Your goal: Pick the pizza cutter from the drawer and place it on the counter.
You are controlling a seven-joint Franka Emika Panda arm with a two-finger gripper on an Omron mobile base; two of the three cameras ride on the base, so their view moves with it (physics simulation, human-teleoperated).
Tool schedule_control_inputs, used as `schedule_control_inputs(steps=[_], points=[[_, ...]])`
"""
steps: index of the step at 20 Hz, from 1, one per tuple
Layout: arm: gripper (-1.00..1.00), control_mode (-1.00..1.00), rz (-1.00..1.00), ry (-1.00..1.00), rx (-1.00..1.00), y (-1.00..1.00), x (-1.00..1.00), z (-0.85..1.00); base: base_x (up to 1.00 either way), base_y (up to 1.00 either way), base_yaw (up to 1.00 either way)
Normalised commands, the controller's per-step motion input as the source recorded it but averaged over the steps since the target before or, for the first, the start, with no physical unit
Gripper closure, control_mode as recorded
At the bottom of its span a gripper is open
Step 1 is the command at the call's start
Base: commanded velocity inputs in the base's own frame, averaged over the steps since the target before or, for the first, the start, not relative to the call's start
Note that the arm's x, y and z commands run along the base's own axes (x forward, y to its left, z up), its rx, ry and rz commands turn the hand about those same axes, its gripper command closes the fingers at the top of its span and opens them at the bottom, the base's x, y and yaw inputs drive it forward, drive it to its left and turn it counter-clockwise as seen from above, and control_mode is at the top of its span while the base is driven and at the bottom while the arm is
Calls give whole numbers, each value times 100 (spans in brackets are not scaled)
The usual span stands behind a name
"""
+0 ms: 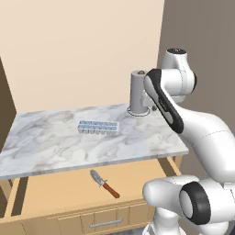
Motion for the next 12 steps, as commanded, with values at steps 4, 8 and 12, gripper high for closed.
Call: schedule_control_inputs(steps=[4,8,12], points=[[-100,100,0,0,0,0,0,0,0,0,0],[-100,100,0,0,0,0,0,0,-26,-6,0],[-100,100,0,0,0,0,0,0,-54,-10,0]])
